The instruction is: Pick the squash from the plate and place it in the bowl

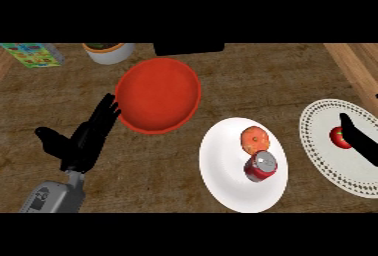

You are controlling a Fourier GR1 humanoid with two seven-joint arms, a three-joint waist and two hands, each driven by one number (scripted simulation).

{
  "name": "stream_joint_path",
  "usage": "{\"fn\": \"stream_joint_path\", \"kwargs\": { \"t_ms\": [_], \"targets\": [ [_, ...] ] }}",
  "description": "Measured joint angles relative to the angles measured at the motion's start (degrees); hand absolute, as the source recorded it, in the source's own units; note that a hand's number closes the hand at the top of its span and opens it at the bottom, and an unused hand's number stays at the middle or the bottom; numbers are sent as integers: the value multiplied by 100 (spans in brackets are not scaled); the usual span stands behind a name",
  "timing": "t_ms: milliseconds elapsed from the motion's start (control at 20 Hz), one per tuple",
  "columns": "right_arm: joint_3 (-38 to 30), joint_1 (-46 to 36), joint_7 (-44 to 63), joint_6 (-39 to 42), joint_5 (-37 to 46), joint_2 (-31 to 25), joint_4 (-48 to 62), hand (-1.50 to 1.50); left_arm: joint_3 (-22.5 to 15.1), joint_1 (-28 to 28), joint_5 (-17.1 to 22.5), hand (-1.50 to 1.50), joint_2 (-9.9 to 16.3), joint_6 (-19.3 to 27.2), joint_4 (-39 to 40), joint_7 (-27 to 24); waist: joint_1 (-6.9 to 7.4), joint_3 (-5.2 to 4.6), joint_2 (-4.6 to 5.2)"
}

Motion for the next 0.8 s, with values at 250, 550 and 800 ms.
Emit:
{"fn": "stream_joint_path", "kwargs": {
  "t_ms": [250, 550, 800],
  "targets": [
    [852, 657, 265, -955, 1847, 883, -37, -150, -200, -90, -1, 0, -125, -101, -195, 78, 326, -11, 60],
    [1002, 1175, 1621, -726, 3863, 1527, 244, -150, -381, -34, -74, 0, -186, -115, -378, 121, 496, -41, 102],
    [1246, 1015, 3234, 206, 4994, 1876, 161, -150, -492, -69, -121, 0, -246, -105, -471, 194, 627, -36, 112]
  ]
}}
